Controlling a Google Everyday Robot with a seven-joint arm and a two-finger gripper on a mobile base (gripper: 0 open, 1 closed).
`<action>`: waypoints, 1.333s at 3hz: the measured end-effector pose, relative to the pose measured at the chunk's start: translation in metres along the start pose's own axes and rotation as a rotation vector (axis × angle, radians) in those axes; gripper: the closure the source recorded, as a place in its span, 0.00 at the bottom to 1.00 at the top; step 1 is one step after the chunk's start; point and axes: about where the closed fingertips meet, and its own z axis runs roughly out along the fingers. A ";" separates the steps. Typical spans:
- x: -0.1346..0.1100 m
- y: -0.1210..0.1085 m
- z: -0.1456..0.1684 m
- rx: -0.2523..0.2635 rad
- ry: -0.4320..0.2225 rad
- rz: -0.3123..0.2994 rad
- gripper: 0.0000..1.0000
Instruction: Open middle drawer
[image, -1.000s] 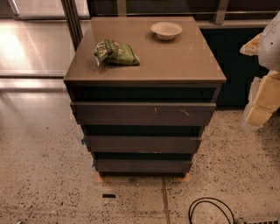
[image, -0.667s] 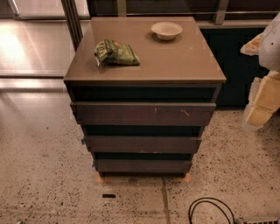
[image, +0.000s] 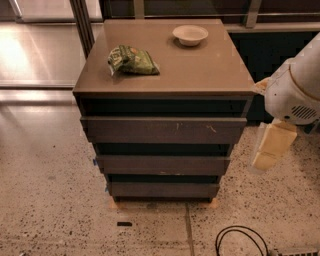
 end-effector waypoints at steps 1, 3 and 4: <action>0.001 0.006 0.072 0.001 -0.027 0.015 0.00; 0.019 0.016 0.094 0.014 0.007 0.069 0.00; 0.034 0.036 0.147 -0.005 0.025 0.129 0.00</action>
Offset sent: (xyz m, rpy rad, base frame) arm 0.0217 0.0143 -0.1073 0.0514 0.0063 -0.0350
